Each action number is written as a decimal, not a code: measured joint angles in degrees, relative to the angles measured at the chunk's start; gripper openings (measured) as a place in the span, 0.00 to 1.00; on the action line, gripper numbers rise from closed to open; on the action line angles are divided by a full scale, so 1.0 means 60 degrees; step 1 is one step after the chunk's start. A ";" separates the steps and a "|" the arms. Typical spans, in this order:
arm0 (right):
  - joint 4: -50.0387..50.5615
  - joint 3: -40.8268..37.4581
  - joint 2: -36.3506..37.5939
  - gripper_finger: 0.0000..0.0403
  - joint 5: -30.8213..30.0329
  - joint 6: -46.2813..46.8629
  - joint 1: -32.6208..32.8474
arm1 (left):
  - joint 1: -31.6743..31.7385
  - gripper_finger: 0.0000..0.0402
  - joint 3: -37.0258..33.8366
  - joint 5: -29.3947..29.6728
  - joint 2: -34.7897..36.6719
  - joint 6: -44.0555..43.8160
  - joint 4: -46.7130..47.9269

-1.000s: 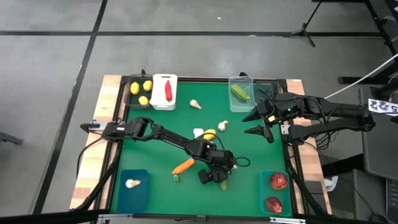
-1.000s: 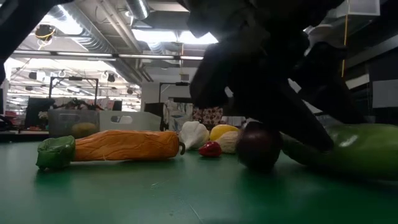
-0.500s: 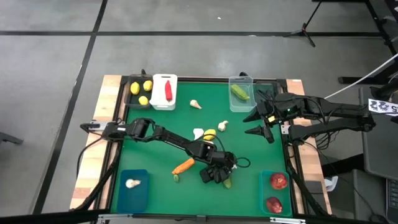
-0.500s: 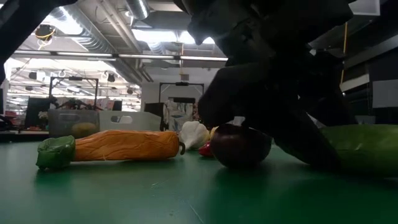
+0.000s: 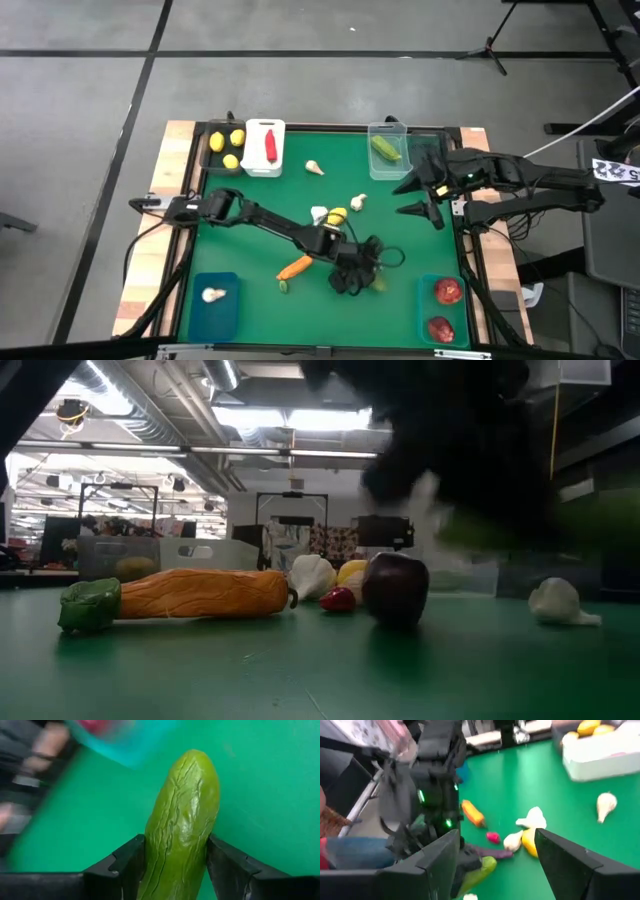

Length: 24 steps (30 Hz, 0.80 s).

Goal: Sort produce into baskets
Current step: Put the cucumber into the transparent bin

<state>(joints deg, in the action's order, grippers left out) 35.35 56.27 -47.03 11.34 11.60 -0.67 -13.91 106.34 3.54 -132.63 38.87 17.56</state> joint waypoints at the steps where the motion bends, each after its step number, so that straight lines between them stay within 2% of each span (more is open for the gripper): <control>1: -0.0081 0.0000 0.0135 0.64 -0.0063 -0.0013 0.0002 | 0.0066 0.46 0.0016 0.0063 0.0259 -0.0213 -0.0076; 6: -0.0859 0.0000 0.1078 0.64 -0.0322 -0.0475 -0.0015 | 0.0682 0.45 0.0022 0.0187 0.1485 -0.1633 0.0141; 10: -0.1367 0.0007 0.2039 0.64 -0.1089 -0.1224 -0.0011 | 0.1411 0.46 0.0015 0.0215 0.2713 -0.2828 -0.0026; 14: -0.1548 0.0007 0.2653 0.64 -0.1232 -0.1911 -0.0014 | 0.2141 0.47 0.0011 -0.0020 0.3686 -0.3897 -0.0191; 16: -0.1505 0.0007 0.2832 0.64 -0.1626 -0.2033 -0.0011 | 0.2441 0.47 -0.0010 -0.0299 0.4027 -0.4162 -0.0539; 20: -0.1467 0.0007 0.2847 0.64 -0.1939 -0.2691 -0.0018 | 0.2757 0.47 0.0005 -0.1103 0.4349 -0.4505 -0.2257; 24: -0.1497 0.0007 0.2451 0.65 -0.2101 -0.3426 -0.0015 | 0.2848 0.47 -0.0002 -0.1264 0.4278 -0.4537 -0.3171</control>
<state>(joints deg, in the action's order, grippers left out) 26.36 56.31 -32.33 -1.27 -8.95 -0.75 3.18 106.33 -4.04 -106.96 11.65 -1.47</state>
